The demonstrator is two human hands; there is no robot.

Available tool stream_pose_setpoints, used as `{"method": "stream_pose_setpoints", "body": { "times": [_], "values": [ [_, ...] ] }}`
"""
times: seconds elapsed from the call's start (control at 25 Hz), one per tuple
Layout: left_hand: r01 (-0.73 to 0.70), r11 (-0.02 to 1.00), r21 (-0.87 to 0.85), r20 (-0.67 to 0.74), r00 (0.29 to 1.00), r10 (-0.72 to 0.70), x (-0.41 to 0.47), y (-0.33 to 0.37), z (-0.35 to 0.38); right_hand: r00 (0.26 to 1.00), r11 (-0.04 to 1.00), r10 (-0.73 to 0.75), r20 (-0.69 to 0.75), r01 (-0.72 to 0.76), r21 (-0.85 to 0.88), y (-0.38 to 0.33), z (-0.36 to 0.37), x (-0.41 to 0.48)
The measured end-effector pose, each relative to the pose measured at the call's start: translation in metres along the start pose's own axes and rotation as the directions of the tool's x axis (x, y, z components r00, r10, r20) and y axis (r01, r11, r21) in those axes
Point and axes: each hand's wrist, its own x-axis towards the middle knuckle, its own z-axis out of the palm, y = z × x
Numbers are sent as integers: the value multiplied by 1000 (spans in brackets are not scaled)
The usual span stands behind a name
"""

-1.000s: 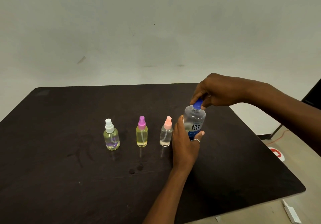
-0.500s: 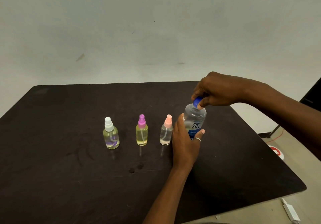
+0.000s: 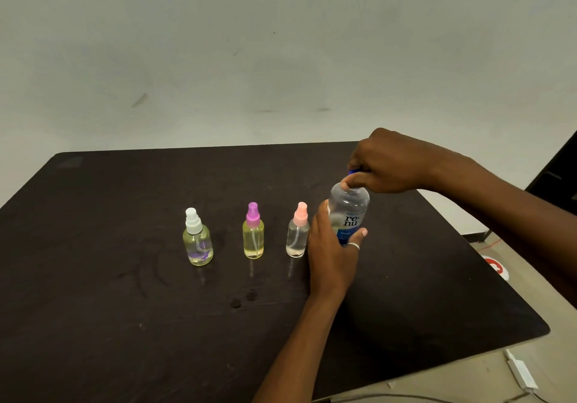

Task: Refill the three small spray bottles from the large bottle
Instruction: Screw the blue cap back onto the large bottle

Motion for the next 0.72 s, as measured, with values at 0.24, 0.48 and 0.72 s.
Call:
{"method": "stream_pose_setpoints", "body": {
  "times": [0.24,0.48,0.72],
  "values": [
    [4,999,-33,11,1000,-3,-1,1,0,993,994,110,-38,-110,4,-9,6,-1],
    [-17,999,-50,5,1000,17,0,-2,0,961,966,258,-102,-260,-8,-24,8,-2],
    [-44,998,-45,2,999,44,-1,-2,0,915,918,390,-104,-395,-31,-41,6,0]
  ]
}}
